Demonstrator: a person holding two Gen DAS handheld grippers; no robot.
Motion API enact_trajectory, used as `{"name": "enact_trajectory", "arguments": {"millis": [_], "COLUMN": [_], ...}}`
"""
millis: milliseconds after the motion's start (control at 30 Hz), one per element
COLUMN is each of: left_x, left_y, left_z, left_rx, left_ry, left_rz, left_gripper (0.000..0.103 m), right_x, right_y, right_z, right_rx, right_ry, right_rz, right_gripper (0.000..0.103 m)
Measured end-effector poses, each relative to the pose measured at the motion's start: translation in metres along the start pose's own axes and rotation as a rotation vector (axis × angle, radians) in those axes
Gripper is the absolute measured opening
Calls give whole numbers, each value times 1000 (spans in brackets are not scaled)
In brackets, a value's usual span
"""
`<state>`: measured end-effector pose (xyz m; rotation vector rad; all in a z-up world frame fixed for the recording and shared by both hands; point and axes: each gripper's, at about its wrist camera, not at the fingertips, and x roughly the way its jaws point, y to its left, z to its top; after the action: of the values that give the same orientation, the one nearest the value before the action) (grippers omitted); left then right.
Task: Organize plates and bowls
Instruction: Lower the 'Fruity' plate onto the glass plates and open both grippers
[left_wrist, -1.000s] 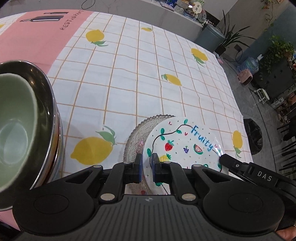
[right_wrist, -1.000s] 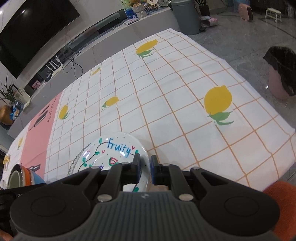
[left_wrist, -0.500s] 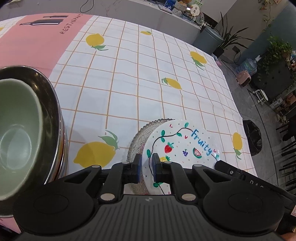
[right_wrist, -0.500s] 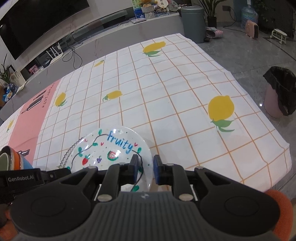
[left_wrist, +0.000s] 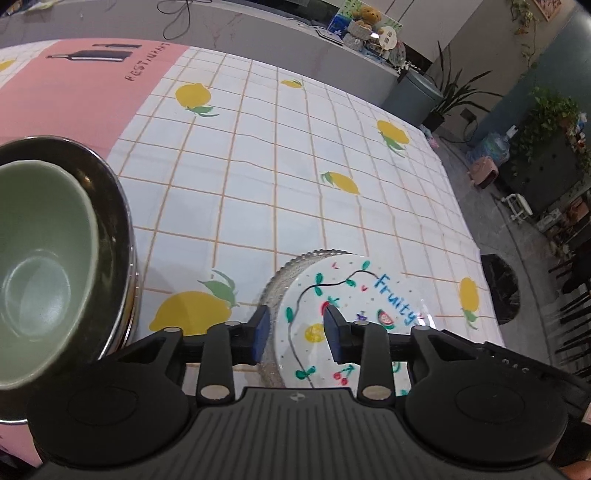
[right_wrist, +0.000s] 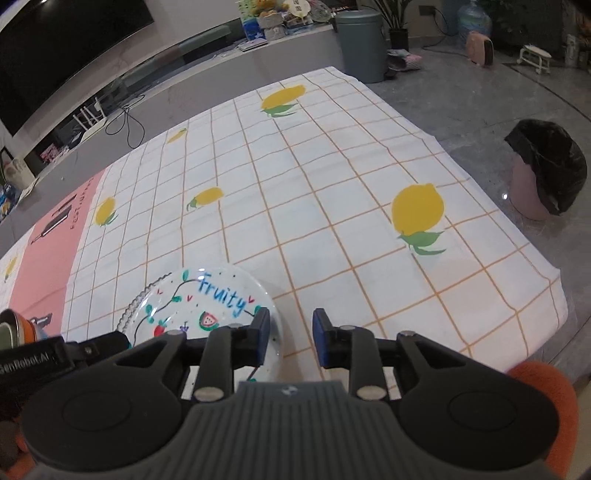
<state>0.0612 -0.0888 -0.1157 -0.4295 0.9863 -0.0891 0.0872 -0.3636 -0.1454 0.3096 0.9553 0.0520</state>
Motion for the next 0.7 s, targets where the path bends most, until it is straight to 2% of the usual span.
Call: {"name": "enact_trajectory", "arguments": {"millis": [100, 167, 200, 333, 400, 500, 600, 700], "left_x": [-1, -2, -3, -11, -10, -3, 1, 2], "left_y": [-2, -4, -6, -22, -27, -22, -8, 0], "left_z": [-1, -3, -4, -13, -16, -16, -13, -10], "left_rx": [22, 36, 52, 170, 219, 184, 81, 28], "left_ry": [-4, -11, -16, -83, -76, -35, -1, 9], "left_rz": [6, 17, 27, 103, 141, 137, 37, 11], "left_gripper": [40, 40, 40, 53, 55, 54, 54, 50], "right_x": [-3, -6, -8, -8, -7, -5, -5, -3], "right_y": [-1, -2, -1, 3, 4, 4, 5, 8], "right_z": [-3, -6, -7, -9, -9, -10, -12, -14], "right_rx": [9, 22, 25, 15, 18, 25, 24, 18], "right_ry": [4, 5, 5, 5, 11, 22, 21, 23], "right_rz": [-4, -3, 5, 0, 6, 14, 17, 21], "right_gripper": [25, 19, 12, 10, 10, 11, 11, 11]}}
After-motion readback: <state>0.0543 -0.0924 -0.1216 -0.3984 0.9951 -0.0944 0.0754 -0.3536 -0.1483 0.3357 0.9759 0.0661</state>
